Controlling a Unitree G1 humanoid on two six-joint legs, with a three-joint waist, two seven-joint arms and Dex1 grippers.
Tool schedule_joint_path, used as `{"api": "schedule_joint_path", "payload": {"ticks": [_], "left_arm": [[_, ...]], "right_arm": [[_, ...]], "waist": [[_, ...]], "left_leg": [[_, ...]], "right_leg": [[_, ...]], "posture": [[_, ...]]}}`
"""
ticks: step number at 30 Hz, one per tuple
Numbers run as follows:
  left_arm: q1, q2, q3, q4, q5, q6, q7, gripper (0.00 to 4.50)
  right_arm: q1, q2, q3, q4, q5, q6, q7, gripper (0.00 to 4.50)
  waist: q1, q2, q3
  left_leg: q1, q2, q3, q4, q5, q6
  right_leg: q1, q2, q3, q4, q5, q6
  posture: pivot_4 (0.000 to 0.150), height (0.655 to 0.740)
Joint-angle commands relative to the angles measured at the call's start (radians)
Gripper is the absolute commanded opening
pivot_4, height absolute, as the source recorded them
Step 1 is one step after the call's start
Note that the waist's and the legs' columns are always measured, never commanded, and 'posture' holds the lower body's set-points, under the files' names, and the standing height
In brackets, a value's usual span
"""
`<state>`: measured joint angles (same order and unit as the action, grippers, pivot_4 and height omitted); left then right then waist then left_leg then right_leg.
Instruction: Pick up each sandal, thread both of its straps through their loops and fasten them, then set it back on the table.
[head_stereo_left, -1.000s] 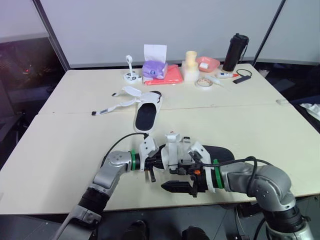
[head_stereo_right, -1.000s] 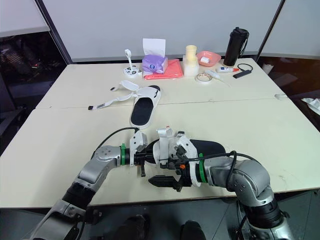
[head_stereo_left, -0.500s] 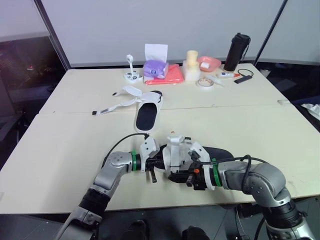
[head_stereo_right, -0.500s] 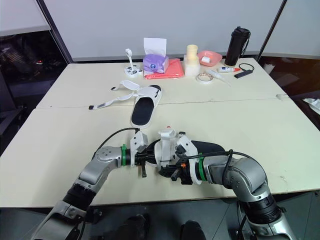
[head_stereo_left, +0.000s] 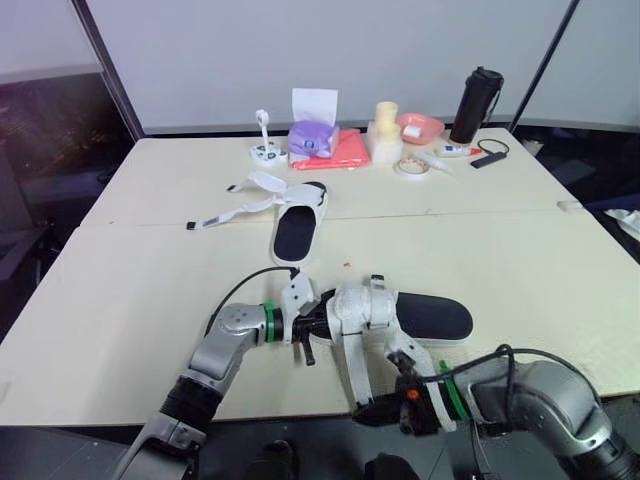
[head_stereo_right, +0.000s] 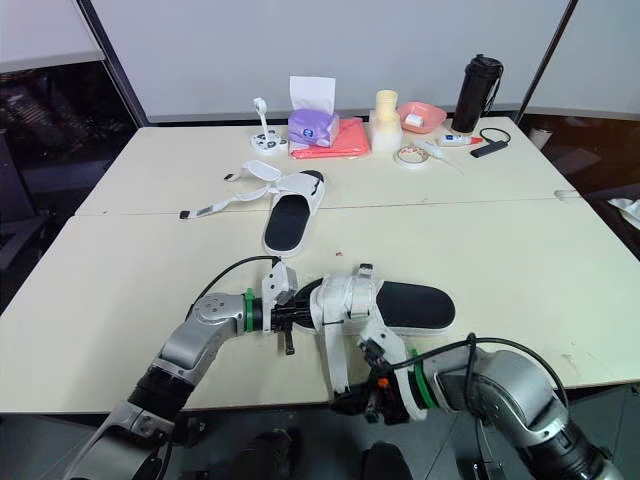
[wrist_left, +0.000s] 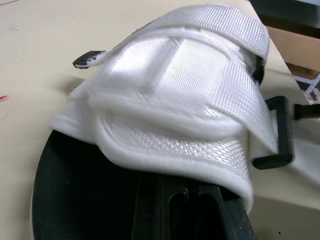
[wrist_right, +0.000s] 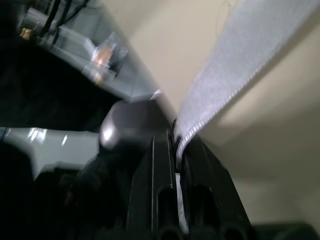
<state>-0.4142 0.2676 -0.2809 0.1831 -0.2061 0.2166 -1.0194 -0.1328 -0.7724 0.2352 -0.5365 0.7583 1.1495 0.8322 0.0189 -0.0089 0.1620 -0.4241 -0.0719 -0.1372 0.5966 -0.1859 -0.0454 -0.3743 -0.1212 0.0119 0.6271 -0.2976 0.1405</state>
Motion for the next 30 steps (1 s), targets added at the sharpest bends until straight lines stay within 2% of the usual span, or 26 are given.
{"api": "schedule_joint_path", "payload": {"ticks": [1,9,14,18,20,24,30], "left_arm": [[0.043,0.002,-0.056,0.013,0.023,0.061,-0.003,0.00],[0.071,0.024,-0.058,-0.037,0.023,0.096,-0.006,0.00],[0.059,0.027,-0.069,-0.020,0.043,0.082,-0.002,0.00],[0.046,0.025,-0.086,0.021,0.073,0.038,0.006,0.00],[0.042,0.023,-0.091,0.035,0.079,0.023,0.007,0.00],[0.032,0.011,-0.089,0.052,0.079,0.008,0.013,0.00],[0.028,0.012,-0.082,0.060,0.075,-0.002,0.022,0.00]], "right_arm": [[0.017,-0.059,0.035,-0.048,-0.002,-0.059,0.096,0.04],[-0.005,-0.130,0.041,-0.140,-0.018,-0.155,0.162,0.04],[-0.174,-0.132,-0.102,-0.173,0.097,-0.113,0.153,0.04],[-0.312,-0.113,-0.129,-0.118,0.121,-0.083,0.141,0.04],[-0.382,-0.071,-0.121,-0.053,0.099,-0.078,0.110,0.04],[-0.515,0.008,-0.001,0.154,-0.092,-0.135,0.037,0.04],[-0.525,0.038,0.096,0.292,-0.234,-0.226,0.053,0.04]], "waist": [[0.000,0.000,0.000],[0.000,0.000,0.000],[-0.005,0.000,0.000],[0.003,-0.001,0.001],[0.004,0.000,0.001],[0.014,0.000,0.001],[0.021,0.000,0.001]], "left_leg": [[0.000,0.000,0.000,0.000,0.000,0.000],[-0.001,0.000,-0.001,0.000,-0.003,0.004],[-0.001,0.000,-0.001,0.000,-0.004,0.004],[-0.001,0.000,-0.001,0.000,-0.003,0.004],[-0.002,0.000,-0.002,0.000,-0.004,0.004],[-0.002,-0.001,-0.002,0.000,-0.003,0.004],[-0.001,-0.001,-0.001,0.001,-0.003,0.004]], "right_leg": [[0.000,0.000,0.000,-0.001,0.000,0.000],[0.000,-0.001,-0.001,-0.002,0.000,0.005],[0.000,-0.001,0.000,-0.003,0.000,0.005],[0.001,-0.001,-0.002,-0.004,0.000,0.005],[0.001,-0.001,-0.003,-0.006,0.000,0.005],[0.000,-0.002,-0.002,-0.006,0.001,0.003],[0.000,-0.001,-0.002,-0.006,0.001,0.003]], "posture": [[0.150,0.7400],[0.150,0.7400],[0.150,0.7400],[0.150,0.7400],[0.150,0.7400],[0.150,0.7400],[0.150,0.7400]]}}
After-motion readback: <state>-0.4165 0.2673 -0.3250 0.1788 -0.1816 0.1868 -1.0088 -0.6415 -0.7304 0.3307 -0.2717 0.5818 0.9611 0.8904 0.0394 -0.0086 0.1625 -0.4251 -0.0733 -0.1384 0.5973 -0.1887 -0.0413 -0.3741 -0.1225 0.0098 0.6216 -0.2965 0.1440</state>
